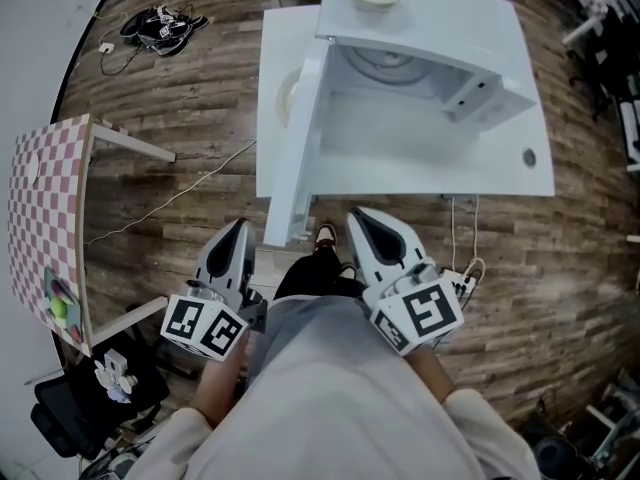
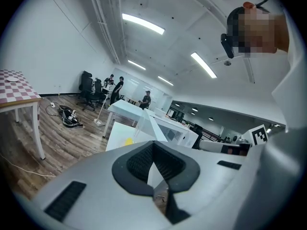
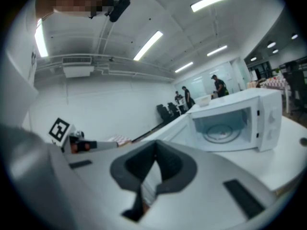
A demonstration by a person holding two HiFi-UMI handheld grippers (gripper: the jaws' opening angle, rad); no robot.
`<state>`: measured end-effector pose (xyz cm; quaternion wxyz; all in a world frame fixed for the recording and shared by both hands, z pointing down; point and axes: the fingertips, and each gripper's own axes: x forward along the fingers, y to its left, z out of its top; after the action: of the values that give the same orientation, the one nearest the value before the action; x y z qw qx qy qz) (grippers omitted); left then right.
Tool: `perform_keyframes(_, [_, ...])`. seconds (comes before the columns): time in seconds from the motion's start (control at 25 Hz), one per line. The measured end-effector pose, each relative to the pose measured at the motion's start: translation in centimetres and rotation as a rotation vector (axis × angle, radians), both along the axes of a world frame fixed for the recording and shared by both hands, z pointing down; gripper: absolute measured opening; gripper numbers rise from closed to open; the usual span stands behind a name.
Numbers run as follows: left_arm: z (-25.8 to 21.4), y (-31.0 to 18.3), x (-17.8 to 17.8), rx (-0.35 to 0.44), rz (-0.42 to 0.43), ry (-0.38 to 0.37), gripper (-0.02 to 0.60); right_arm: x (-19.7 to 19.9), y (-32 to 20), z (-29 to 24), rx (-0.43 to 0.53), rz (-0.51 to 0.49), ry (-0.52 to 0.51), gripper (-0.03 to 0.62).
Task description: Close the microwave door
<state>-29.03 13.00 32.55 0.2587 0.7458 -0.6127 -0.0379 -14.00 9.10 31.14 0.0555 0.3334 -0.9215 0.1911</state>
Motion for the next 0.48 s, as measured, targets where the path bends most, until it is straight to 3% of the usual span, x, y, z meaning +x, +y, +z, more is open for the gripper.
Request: perform_keyframes(0.48, [1.6,-3.4,0.0,-0.040,0.145,0.017,0.017,-2.4,-3.5,-0.6,0.024,-0.012,0.018,0.021])
